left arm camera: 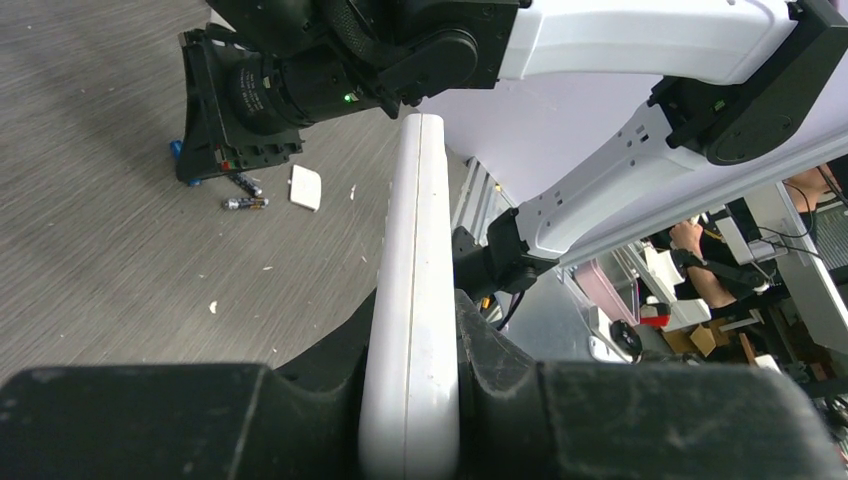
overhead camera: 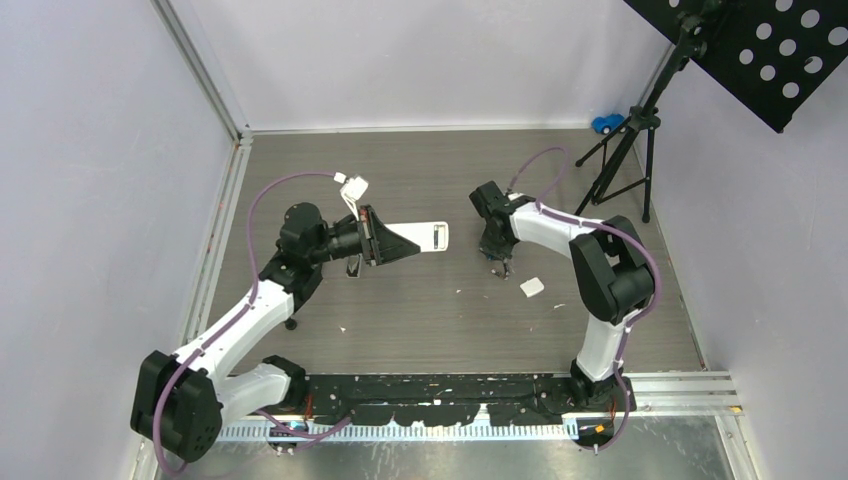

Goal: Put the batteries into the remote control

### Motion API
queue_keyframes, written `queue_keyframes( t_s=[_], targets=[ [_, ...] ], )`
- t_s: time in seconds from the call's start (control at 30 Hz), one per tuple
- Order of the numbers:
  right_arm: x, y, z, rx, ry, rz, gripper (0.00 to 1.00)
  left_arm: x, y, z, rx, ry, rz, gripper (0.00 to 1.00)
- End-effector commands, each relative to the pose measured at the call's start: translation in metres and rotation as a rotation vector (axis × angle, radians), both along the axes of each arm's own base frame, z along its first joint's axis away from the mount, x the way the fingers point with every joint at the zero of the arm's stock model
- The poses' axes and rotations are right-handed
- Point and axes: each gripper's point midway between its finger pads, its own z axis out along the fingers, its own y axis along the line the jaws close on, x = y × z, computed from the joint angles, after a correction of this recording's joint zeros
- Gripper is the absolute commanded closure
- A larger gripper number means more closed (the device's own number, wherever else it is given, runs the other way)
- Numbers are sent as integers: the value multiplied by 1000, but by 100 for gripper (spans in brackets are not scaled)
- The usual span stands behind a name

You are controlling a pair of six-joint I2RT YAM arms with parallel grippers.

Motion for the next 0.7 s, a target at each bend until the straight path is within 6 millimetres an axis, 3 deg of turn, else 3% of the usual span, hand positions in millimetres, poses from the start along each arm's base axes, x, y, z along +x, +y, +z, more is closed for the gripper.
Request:
queue_keyframes(
  t_s=[0.0,0.1,0.2,0.27,0.4,0.57,0.67],
  targets=[
    [5,-4,0,-32,-10,1,91,0,2,19,-19,-83,19,100],
    [10,10,13,27,-79,89,98,2,3,20,-18,-84,28,100],
    [10,32,40,80,-175,251,100,4,4,19,-9,-76,52,100],
    [4,44,60,109,-230,359,100,9,7,17,3,-70,87,100],
    [-19,53,72,188,-267,469,100,22,17,10,47,-53,200,100],
    [-42,30,75,192,-178,221,99,36,35,4,105,-46,351,100],
    [-62,34,69,166,-112,132,97,38,40,5,104,-53,388,100]
  ],
)
